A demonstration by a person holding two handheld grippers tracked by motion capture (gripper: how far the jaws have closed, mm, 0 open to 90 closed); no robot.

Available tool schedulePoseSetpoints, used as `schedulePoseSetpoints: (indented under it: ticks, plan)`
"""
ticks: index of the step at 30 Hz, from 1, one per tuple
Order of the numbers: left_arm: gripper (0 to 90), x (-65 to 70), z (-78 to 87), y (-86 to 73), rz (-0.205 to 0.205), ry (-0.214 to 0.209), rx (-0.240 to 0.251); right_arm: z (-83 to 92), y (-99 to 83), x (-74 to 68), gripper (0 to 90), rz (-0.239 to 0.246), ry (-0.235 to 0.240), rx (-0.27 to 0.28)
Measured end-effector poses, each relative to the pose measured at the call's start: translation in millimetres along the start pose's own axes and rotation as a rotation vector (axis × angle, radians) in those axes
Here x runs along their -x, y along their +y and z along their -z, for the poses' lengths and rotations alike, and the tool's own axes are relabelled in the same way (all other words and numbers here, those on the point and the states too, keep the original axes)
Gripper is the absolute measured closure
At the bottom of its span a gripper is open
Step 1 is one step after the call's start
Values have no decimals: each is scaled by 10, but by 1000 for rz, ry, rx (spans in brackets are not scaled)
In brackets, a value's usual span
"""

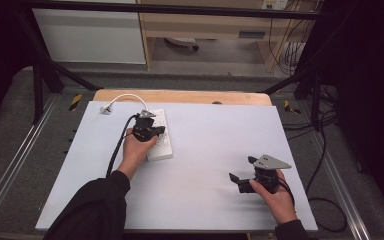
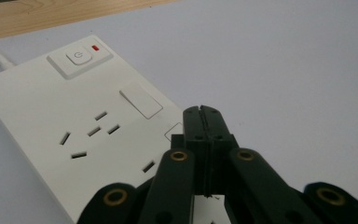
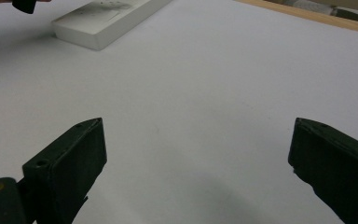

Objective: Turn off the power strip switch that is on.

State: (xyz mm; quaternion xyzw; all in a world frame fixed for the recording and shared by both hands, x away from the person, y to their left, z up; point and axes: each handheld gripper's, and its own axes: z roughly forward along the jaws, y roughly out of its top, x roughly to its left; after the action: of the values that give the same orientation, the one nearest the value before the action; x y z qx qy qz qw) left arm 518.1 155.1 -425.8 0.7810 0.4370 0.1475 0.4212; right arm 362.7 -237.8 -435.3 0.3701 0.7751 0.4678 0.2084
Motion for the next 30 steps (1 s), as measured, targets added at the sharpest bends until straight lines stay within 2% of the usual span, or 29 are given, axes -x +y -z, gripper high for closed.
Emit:
schedulePoseSetpoints:
  ticks: [8, 30]
  plan:
    - [899, 13, -26, -25, -16, 4, -12, -4, 0, -1, 47, 4, 0, -1]
    - [899, 37, -54, -56, -19, -2, -13, -7, -2, 2, 47, 8, -1, -4]
